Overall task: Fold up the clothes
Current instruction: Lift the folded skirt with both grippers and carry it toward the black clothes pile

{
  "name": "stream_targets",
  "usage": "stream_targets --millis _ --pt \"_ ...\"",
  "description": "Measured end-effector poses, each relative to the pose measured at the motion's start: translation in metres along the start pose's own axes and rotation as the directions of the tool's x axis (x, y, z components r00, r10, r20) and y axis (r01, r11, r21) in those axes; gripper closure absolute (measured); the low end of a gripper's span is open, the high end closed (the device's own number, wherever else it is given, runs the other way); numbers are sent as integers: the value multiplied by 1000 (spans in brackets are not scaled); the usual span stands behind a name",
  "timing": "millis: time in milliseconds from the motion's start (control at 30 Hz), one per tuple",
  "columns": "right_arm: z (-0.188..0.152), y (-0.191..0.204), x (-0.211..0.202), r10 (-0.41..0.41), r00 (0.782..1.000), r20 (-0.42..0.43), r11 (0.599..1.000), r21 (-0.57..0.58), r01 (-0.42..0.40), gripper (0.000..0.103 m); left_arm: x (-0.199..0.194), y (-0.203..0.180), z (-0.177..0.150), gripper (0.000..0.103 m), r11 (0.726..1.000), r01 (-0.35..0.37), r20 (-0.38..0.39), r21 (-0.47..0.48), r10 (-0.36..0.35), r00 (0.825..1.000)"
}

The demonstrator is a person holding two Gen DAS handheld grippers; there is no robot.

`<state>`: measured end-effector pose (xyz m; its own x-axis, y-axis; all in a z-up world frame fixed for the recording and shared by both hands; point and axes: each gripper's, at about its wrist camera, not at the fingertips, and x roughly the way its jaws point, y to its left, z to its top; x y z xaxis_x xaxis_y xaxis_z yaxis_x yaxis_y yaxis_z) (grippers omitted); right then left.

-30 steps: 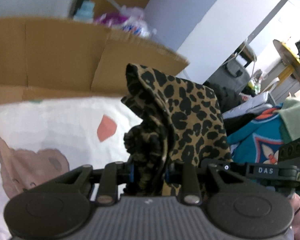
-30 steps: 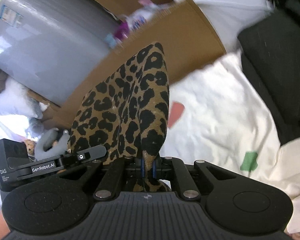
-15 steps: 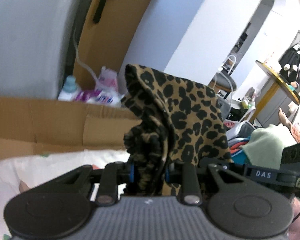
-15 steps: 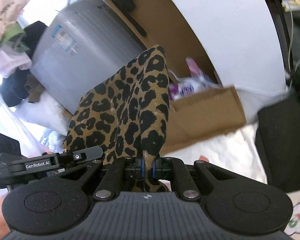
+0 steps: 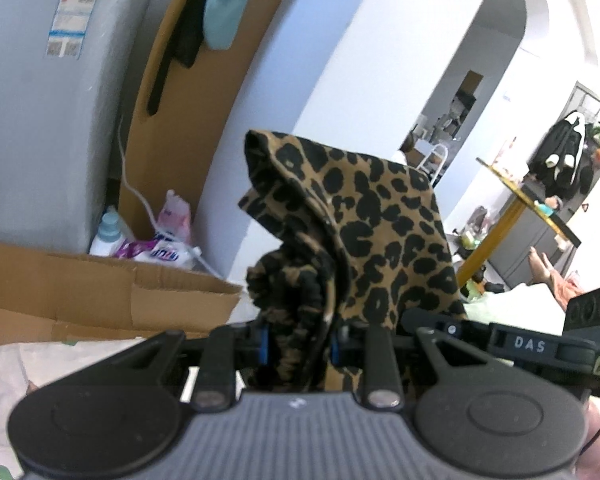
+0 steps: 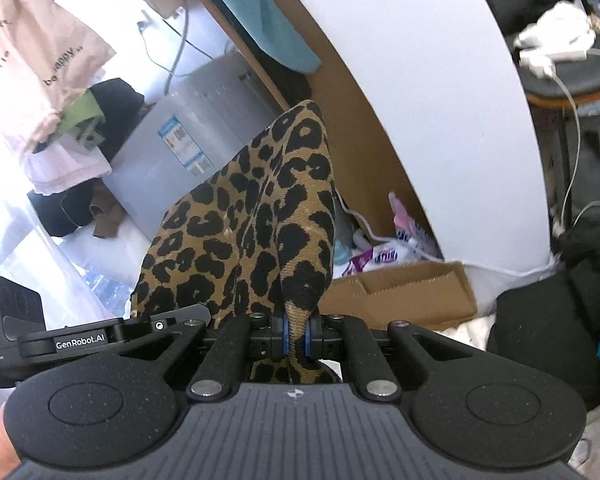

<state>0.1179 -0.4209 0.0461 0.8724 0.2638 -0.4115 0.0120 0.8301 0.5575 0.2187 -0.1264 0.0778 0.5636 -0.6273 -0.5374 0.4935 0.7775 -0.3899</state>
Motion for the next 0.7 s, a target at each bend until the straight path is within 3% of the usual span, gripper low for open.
stream_targets --millis 367,700 --pt "30 -1 -82 -28 999 25 998 -51 29 97 -10 -65 -10 75 998 65 15 15 -65 998" --pt "26 -37 -98 -63 997 51 997 -45 65 97 23 -92 -32 75 998 63 0 30 -63 998"
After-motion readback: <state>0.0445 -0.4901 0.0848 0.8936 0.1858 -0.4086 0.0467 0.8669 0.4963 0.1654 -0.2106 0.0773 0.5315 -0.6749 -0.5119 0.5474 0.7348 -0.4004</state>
